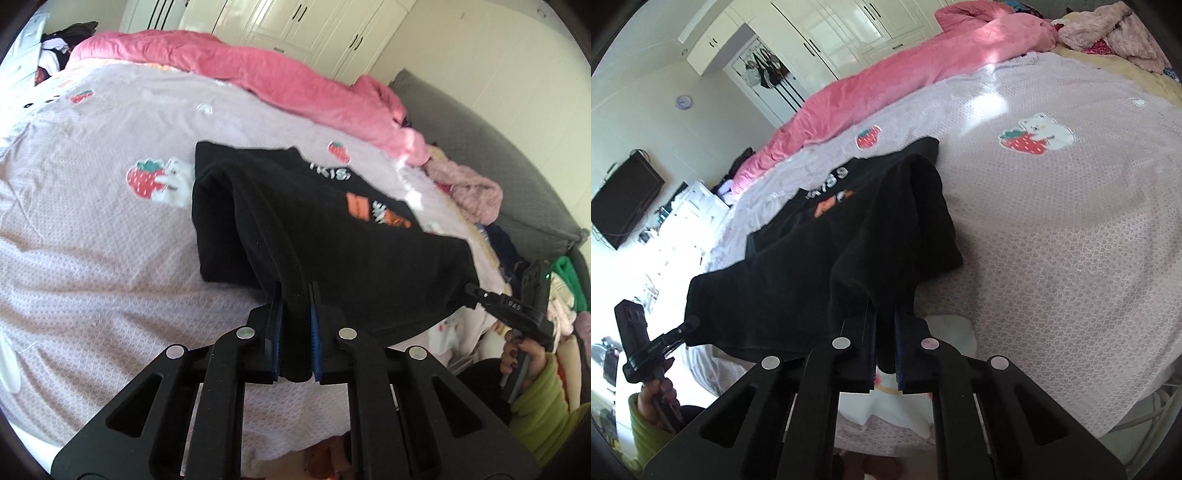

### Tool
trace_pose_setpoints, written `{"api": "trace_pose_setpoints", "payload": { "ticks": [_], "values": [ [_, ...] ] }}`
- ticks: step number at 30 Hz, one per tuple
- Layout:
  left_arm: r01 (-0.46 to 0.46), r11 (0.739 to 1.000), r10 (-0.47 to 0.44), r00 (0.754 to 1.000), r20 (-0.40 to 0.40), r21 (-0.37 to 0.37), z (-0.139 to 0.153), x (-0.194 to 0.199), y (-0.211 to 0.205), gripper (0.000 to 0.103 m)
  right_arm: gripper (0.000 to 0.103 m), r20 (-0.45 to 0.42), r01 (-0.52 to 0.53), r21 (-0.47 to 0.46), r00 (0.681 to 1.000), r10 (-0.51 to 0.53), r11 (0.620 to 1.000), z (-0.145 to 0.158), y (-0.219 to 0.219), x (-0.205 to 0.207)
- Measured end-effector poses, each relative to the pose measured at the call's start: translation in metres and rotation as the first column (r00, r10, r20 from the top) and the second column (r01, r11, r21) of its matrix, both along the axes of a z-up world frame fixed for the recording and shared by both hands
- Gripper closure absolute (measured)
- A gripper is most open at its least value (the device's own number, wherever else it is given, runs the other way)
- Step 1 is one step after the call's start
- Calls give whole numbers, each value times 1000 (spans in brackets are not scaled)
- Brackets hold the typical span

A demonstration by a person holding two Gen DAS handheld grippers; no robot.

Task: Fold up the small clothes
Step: 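Lift the hem with both grippers and fold it toward the collar, then lower the folded hem over the socks and open both grippers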

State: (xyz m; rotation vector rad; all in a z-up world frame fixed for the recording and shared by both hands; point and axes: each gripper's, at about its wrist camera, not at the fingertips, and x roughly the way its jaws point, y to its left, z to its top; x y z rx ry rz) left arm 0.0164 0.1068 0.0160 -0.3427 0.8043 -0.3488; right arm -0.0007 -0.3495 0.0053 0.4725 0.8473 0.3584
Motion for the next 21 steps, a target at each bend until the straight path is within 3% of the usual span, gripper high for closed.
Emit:
{"api": "trace_pose_setpoints", "payload": {
  "ticks": [12,21],
  "values": [
    [-21,998,23,999,41,-58,9,2,9,99,97,127,-8,122,992,-8,992,17,-13,-1],
    [-46,997,50,997,59,-66,17,15,14,99,97,159,-10,186,987,-20,983,28,-19,12]
  ]
}}
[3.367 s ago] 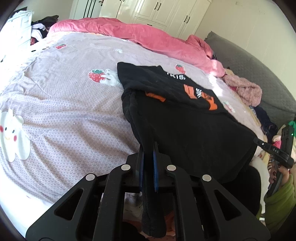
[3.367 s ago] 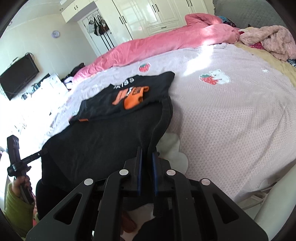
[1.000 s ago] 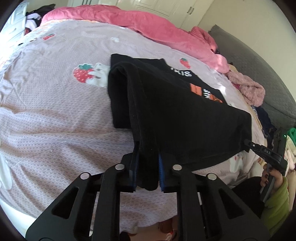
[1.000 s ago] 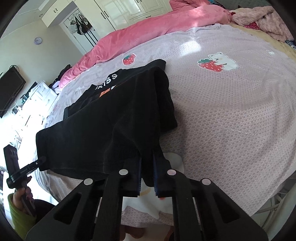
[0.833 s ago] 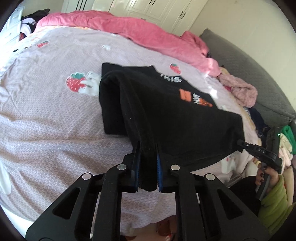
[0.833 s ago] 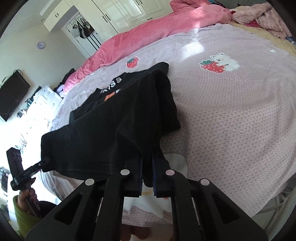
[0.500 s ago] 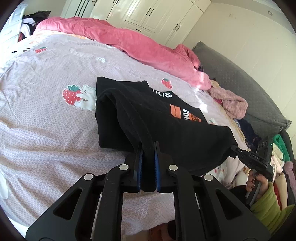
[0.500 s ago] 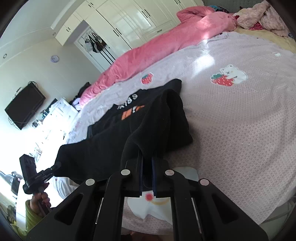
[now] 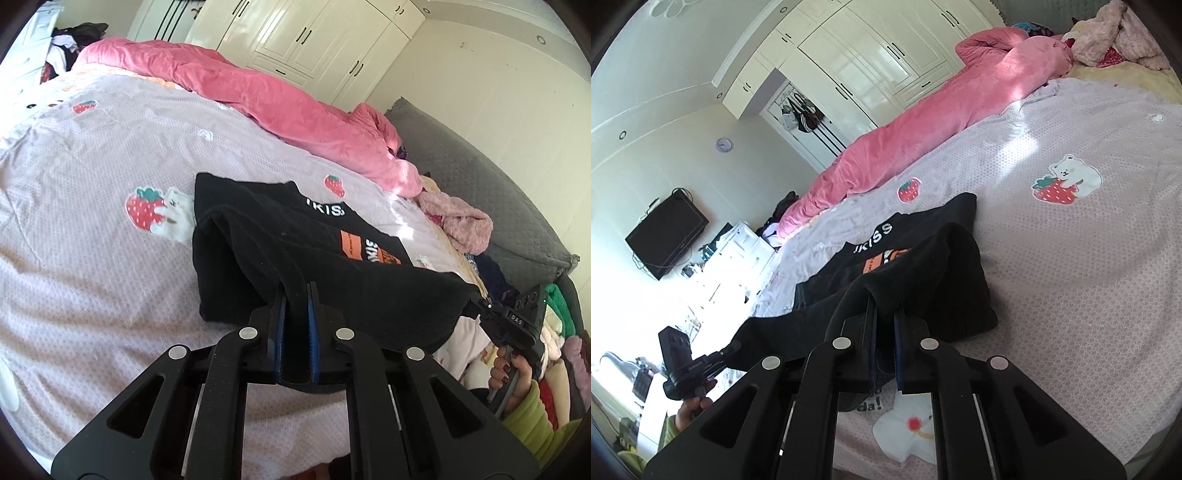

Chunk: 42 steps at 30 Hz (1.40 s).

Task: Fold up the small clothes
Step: 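Lower the folded hem over the socks and open both grippers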

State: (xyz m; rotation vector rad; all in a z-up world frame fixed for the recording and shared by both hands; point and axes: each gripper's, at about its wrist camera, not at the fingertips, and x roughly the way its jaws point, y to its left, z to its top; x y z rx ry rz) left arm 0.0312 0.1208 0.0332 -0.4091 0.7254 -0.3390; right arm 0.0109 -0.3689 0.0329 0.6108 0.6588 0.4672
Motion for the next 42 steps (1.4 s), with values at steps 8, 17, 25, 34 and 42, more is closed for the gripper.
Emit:
{"api": "trace_pose_setpoints", "payload": {
  "ticks": [8,17,25,34,42],
  "values": [
    [-43,999,43,999,1,1,11,33,12,99,97,17,23,-8,1000,-23,1000,17,-2,36],
    [-95,995,95,995,10,34,19,82,9,99,97,-32,41,-51,999,-43,998,14,8,80],
    [-158,987,159,987,-36,13,-4,107,29,99,96,-103,76,-102,991,-87,992,-1,10,119],
    [-154,988,154,987,-42,-1,-18,122,38,98,92,-171,101,-93,978,-116,991,-25,7,155],
    [-181,983,182,980,85,-24,14,97,44,73,56,-87,168,-64,981,-173,984,-11,-14,132]
  ]
}}
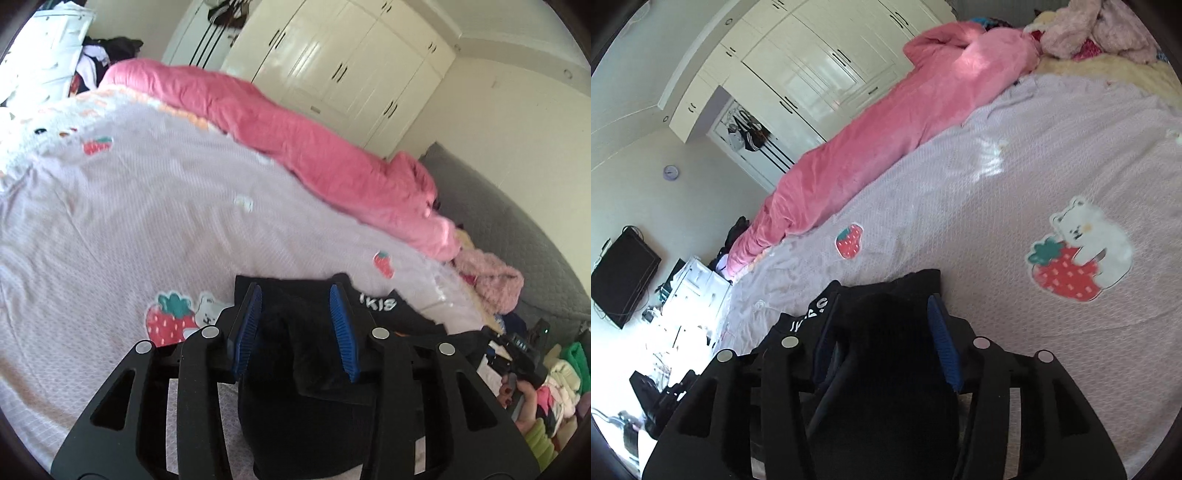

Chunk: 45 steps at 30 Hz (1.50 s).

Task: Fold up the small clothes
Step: 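Lower the folded hem over the socks and open both grippers, then withdraw both open tools from the folded sweatshirt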

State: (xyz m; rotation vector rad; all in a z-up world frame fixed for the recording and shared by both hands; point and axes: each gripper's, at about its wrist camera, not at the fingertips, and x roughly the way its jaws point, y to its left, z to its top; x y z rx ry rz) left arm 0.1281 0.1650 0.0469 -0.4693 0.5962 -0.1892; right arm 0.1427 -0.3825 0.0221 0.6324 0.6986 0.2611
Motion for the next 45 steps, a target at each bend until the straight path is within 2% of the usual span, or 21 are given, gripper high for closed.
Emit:
{"api": "trace_pose_setpoints", "payload": {
  "ticks": [2,7,9,11,13,14,18,20,22,24,28,32,34,38,39,42,45],
  "values": [
    [7,1000,-7,1000,10,16,5,-8,-2,73,56,23,-7,-38,1000,8,999,7,0,-11],
    [138,985,-136,990,-29,99,4,-28,-37,73,56,50,-90,-174,994,101,981,24,17,-37],
    [215,966,-210,976,-50,145,0,-30,-63,73,56,68,-150,-217,983,168,965,27,31,-49],
    [288,941,-277,957,-83,176,-6,-30,-85,73,56,36,-212,-256,973,228,943,21,47,-57],
    [379,903,-358,924,-135,204,-16,-31,-112,73,56,-41,-276,-306,960,277,911,7,68,-61],
    [431,875,-402,901,-166,222,-21,-33,-127,72,56,-63,-294,-320,955,289,901,1,75,-61],
    [503,812,-456,863,-216,297,-40,-40,-158,71,56,-141,-365,-396,931,337,843,-16,104,-58],
    [500,805,-446,865,-231,318,-47,-36,-163,71,56,-154,-383,-407,923,351,829,-20,112,-56],
    [483,811,-420,873,-246,330,-54,-27,-165,71,56,-167,-385,-451,923,347,805,-25,120,-50],
    [461,828,-401,885,-238,321,-55,-18,-163,71,56,-169,-378,-494,925,340,783,-29,129,-43],
    [425,850,-368,902,-226,311,-53,1,-160,71,56,-151,-356,-515,933,325,780,-31,134,-29],
    [372,876,-311,922,-230,308,-56,27,-153,70,55,-155,-333,-492,943,296,805,-33,131,-9],
    [338,893,-274,932,-236,296,-58,38,-144,68,55,-161,-309,-465,951,264,830,-36,126,8],
    [273,944,-228,946,-232,185,-60,55,-120,67,55,-148,-267,-444,963,225,855,-37,122,35],
    [250,952,-208,952,-224,178,-57,59,-114,67,55,-144,-259,-437,965,217,861,-37,121,41],
    [211,952,-170,966,-195,220,-51,63,-106,58,55,-143,-234,-428,971,190,873,-37,118,56],
    [176,958,-133,972,-192,228,-51,67,-93,57,55,-140,-207,-414,977,163,886,-37,112,65]
  ]
}}
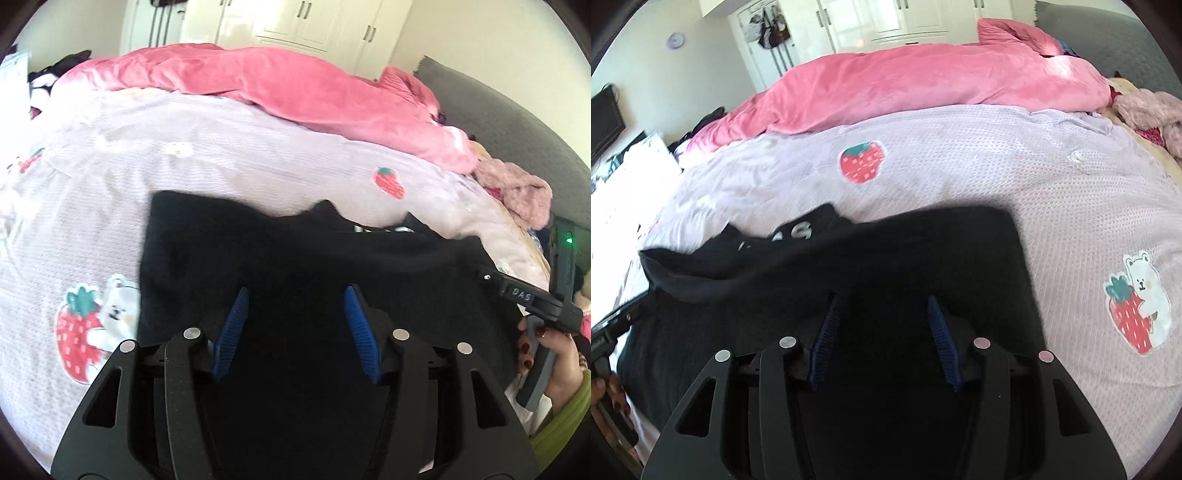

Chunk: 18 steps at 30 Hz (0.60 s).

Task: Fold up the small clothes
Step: 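Withdraw both open tools from the folded sweatshirt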

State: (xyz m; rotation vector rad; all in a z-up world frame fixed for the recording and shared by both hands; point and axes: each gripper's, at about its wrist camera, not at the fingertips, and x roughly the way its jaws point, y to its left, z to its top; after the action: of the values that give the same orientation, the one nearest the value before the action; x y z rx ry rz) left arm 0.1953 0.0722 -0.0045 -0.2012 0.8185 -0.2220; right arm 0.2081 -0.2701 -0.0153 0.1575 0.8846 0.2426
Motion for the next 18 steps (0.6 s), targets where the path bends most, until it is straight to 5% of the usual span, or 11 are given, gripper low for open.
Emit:
{"api": "trace_pose_setpoints", "payload": {
  "ticks": [8,18],
  "values": [
    [-71,996,72,997,14,-58,9,-5,35,51,55,26,46,28,999,-46,999,8,-22,-5],
    [-111,994,112,994,2,-7,12,-12,50,45,46,40,149,57,988,-152,987,20,-79,-30]
  ]
}}
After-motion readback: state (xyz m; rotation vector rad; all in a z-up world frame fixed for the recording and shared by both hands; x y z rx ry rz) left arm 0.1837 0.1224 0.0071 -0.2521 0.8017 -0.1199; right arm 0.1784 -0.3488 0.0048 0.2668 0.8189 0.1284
